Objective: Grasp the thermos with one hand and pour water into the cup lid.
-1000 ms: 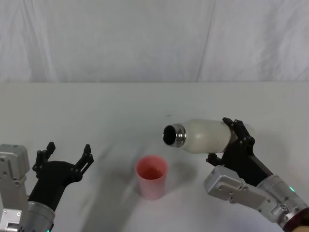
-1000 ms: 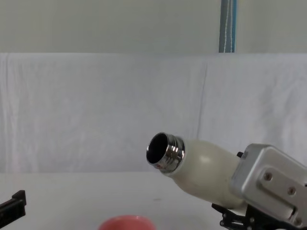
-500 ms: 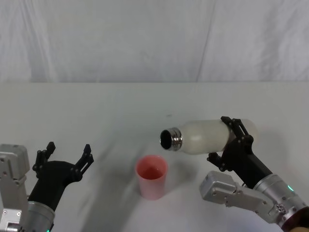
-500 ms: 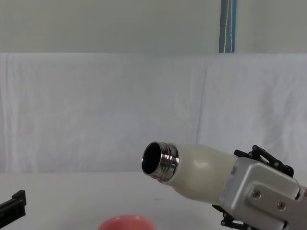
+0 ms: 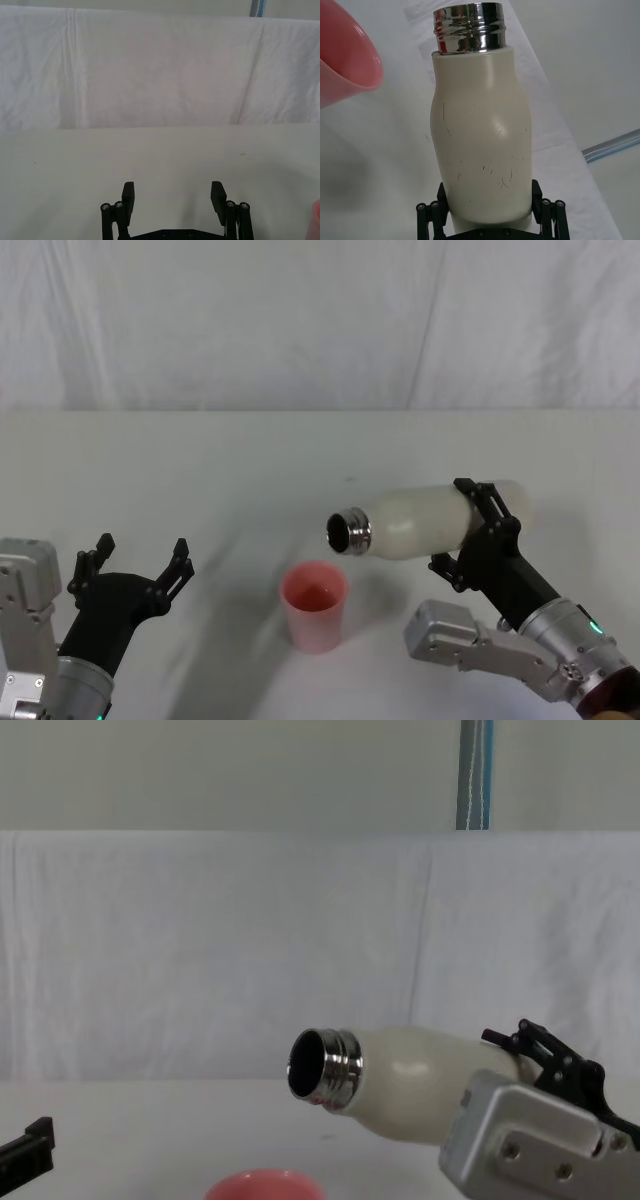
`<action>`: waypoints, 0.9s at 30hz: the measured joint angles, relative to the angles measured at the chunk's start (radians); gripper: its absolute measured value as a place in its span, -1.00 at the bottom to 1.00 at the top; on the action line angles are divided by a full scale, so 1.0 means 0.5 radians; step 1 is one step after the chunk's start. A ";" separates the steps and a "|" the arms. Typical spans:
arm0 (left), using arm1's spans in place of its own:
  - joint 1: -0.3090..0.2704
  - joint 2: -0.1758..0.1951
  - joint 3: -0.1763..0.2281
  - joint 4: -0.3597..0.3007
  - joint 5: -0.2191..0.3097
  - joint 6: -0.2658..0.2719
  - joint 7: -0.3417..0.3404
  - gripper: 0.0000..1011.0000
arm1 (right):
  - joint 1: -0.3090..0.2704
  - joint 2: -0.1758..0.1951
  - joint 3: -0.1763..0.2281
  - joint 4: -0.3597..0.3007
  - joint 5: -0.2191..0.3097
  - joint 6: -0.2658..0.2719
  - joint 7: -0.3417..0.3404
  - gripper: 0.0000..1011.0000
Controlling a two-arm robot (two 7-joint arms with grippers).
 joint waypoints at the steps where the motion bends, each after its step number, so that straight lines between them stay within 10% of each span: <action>1: 0.000 0.000 0.000 0.000 0.000 0.000 0.000 0.98 | 0.000 0.000 0.000 0.000 0.000 0.000 0.000 0.92; 27: 0.000 0.000 0.000 0.000 0.000 0.000 0.000 0.98 | 0.070 0.021 -0.108 0.064 -0.166 0.026 -0.073 0.92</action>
